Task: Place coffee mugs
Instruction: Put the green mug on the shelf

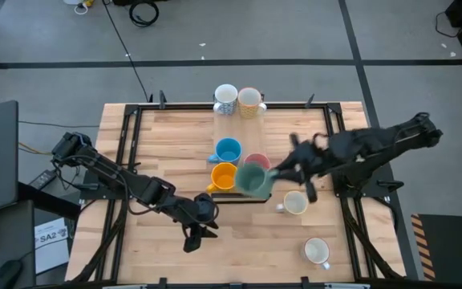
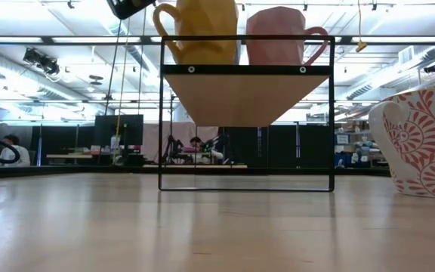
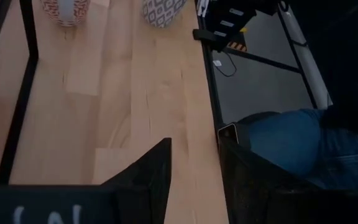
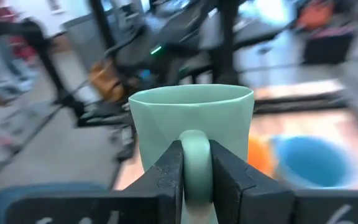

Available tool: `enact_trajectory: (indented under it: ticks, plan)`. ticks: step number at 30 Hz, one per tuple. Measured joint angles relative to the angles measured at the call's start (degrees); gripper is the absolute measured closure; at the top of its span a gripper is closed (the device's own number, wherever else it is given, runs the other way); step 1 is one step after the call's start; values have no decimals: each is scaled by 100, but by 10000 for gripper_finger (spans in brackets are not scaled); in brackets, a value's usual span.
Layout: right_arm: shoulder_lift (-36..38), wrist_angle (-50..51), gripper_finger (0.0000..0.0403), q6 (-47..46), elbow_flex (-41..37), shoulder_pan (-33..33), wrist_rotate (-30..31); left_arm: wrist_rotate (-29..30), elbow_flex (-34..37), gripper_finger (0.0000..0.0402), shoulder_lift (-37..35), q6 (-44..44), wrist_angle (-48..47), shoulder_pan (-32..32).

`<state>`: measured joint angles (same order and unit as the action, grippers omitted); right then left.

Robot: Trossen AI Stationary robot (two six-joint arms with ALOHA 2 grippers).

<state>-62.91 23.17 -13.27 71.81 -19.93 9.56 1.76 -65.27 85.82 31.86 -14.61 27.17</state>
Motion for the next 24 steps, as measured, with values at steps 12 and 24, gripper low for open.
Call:
enact_trajectory:
  ticks: [12, 24]
  plan:
    - [852, 678, 343, 1025, -38, 666, 1097, 58, 0, 260, 0, -3, 2, -39]
    - [1858, -1199, 343, 1458, -2234, 1745, 1376, 146, 0, 260, 0, 42, 2, -39]
